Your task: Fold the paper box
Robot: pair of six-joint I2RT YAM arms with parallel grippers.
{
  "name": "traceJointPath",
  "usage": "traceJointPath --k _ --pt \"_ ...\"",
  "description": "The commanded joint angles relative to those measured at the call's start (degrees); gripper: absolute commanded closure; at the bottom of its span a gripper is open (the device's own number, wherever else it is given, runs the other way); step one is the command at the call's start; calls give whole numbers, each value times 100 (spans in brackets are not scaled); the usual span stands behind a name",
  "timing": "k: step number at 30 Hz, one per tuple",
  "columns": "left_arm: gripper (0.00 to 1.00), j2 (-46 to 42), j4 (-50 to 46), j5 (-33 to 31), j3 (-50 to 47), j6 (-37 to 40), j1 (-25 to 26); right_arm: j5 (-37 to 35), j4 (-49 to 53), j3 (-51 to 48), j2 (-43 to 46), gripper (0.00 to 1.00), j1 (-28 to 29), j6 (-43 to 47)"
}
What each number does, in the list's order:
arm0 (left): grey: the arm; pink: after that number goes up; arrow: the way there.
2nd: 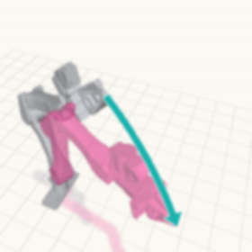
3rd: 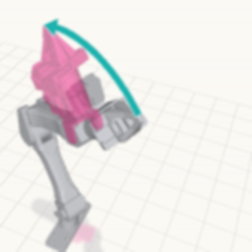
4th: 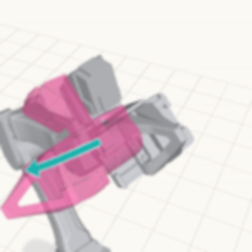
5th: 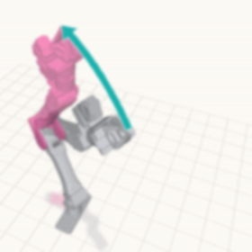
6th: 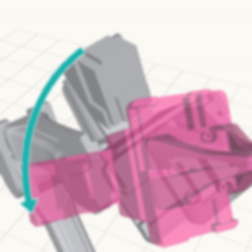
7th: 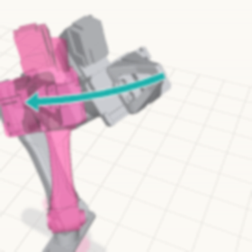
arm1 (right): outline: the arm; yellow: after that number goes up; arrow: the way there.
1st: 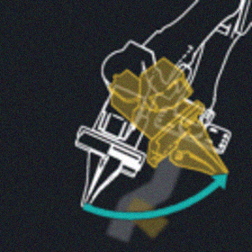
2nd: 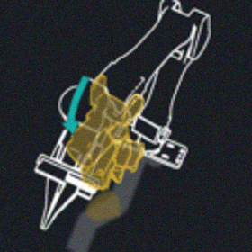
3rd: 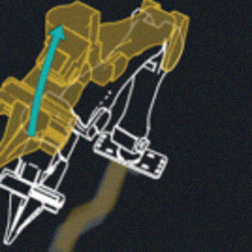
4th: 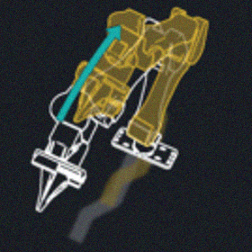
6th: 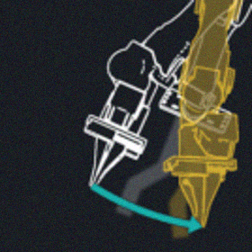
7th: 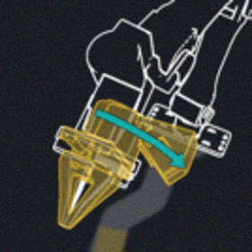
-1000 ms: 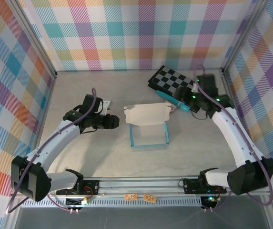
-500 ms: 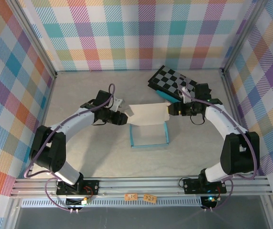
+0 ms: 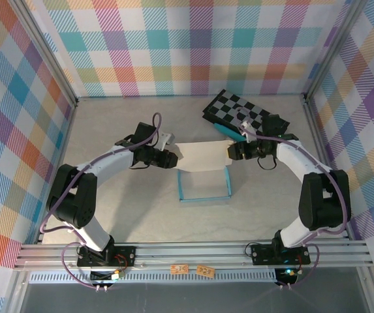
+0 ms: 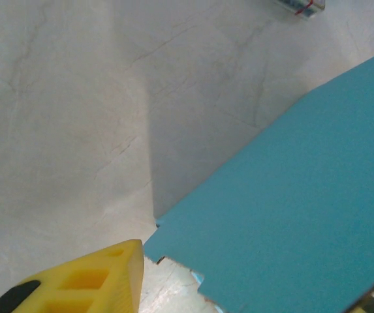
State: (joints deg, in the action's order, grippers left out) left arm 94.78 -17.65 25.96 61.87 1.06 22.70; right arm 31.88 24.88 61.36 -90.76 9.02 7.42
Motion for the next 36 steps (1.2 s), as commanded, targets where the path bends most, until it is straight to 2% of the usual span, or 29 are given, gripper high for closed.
traceJointPath --k 1,8,13,25,31,34,36 --pt "69 30 128 118 212 -26 -47 -66 -44 189 -151 47 104 251" --pt "85 71 126 78 306 -208 -13 -417 -45 205 -101 60 240 295" --pt "89 67 122 -239 392 -281 137 -684 -38 165 11 63 324 251" --pt "96 126 118 -1006 645 -490 627 -980 -124 40 311 81 542 133" --pt "99 126 45 -1673 825 -731 883 -1743 -256 71 306 92 891 -133" --pt "100 133 -31 -2159 877 -972 1039 -2491 -435 77 310 100 1160 -703" --pt "100 178 -80 -2499 912 -1192 1120 -2895 -574 87 298 100 1335 -1080"
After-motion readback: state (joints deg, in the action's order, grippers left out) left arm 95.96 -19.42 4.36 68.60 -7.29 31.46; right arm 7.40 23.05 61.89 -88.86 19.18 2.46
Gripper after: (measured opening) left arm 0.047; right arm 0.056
